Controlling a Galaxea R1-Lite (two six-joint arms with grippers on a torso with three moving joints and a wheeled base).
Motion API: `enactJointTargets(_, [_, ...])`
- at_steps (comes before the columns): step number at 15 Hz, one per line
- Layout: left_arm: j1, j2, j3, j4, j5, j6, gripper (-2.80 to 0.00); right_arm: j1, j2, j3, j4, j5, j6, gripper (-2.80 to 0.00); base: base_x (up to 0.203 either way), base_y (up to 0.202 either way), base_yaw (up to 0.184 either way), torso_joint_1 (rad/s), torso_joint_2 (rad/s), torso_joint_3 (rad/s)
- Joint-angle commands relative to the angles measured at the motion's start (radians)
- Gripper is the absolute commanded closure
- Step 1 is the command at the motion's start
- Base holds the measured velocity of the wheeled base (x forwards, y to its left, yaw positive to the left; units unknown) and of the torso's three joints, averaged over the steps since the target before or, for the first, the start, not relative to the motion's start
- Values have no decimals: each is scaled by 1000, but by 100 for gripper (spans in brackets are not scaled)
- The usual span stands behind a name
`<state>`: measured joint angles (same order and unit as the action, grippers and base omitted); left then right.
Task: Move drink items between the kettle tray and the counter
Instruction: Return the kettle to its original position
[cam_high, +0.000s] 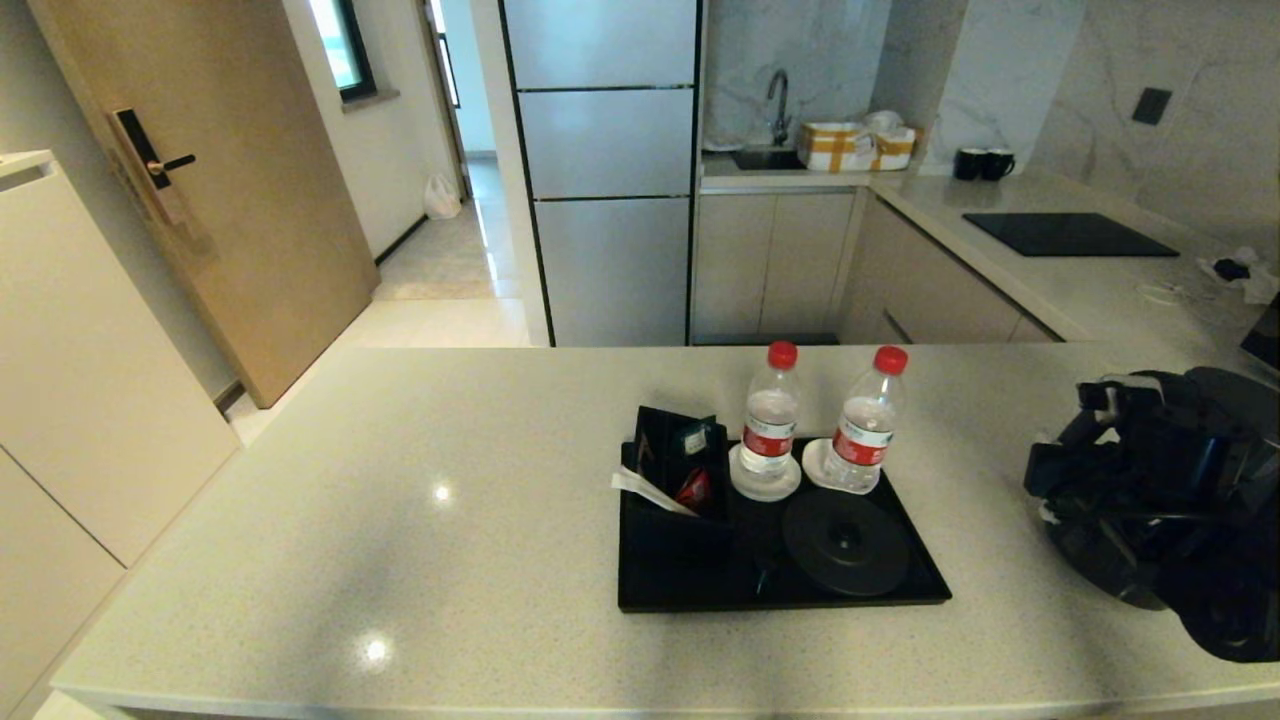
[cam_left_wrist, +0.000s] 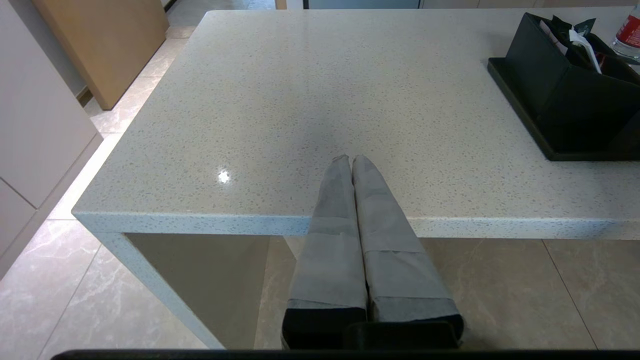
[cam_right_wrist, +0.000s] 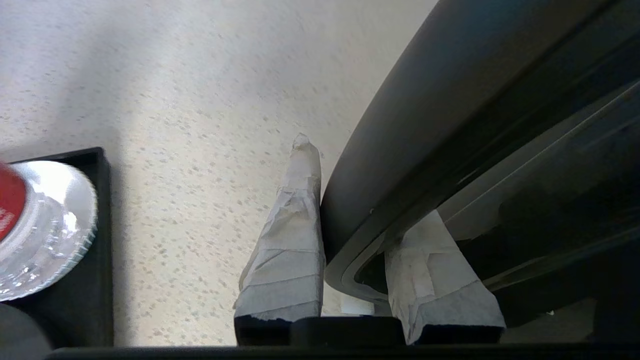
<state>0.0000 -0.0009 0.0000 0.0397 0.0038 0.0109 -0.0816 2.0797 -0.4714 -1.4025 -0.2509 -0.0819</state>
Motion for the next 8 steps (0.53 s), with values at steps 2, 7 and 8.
enactJointTargets(2, [0,1,0,0,1,0,0,28,41,6,-72,-8,-17,0,0,0,0,0,0,0])
enactJointTargets(7, [0,1,0,0,2,0,0,59,14,-32,-70,-34,-36,0,0,0,0,0,0,0])
enactJointTargets(8, [0,1,-1,0,1,0,0,64,-1,-40,-68,-42,-73,0,0,0,0,0,0,0])
